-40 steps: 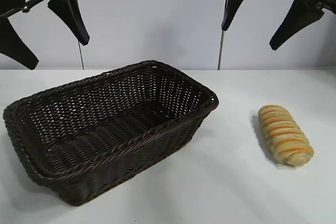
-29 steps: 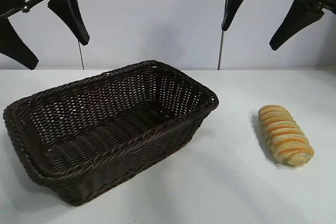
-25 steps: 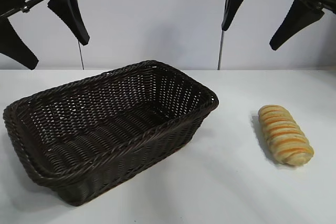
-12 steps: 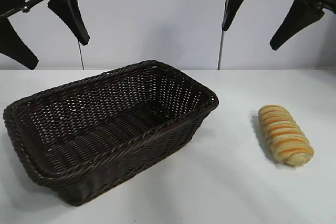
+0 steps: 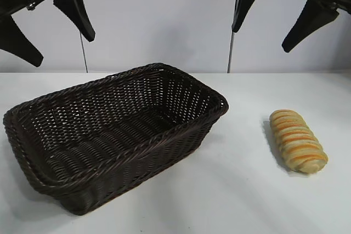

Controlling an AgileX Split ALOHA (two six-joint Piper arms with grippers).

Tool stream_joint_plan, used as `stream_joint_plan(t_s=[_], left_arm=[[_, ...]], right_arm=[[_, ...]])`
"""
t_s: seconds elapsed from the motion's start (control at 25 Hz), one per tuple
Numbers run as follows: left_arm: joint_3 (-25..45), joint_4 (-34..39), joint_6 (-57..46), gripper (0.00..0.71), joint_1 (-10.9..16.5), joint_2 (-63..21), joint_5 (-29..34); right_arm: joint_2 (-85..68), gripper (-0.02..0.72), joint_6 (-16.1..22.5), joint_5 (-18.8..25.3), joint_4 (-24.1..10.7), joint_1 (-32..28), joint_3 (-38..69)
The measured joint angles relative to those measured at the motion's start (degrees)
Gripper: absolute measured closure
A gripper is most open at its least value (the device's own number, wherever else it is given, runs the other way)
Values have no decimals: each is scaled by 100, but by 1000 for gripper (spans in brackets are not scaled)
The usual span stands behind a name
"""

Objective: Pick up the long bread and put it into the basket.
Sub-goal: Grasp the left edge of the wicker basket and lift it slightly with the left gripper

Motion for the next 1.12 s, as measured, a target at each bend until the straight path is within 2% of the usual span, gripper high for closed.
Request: stream_joint_plan(t_s=[0.12, 0.24, 0.52, 0.76, 0.92, 1.12], left_arm=[[245, 656, -540, 83, 0, -275, 75], [667, 878, -806, 83, 42, -532, 31], [1622, 612, -898, 83, 454, -605, -626], [1786, 90, -910, 83, 466, -454, -941], [1979, -43, -932, 83, 367, -416, -1039], [2343, -73, -1178, 83, -48, -416, -1388]], right_arm=[[0, 144, -4, 0, 0, 0, 0], [0, 144, -18, 0, 0, 0, 0], [0, 144, -64, 0, 5, 0, 0], [0, 144, -82, 0, 5, 0, 0], [0, 144, -88, 5, 5, 0, 0], [0, 144, -98, 10, 76, 0, 0]])
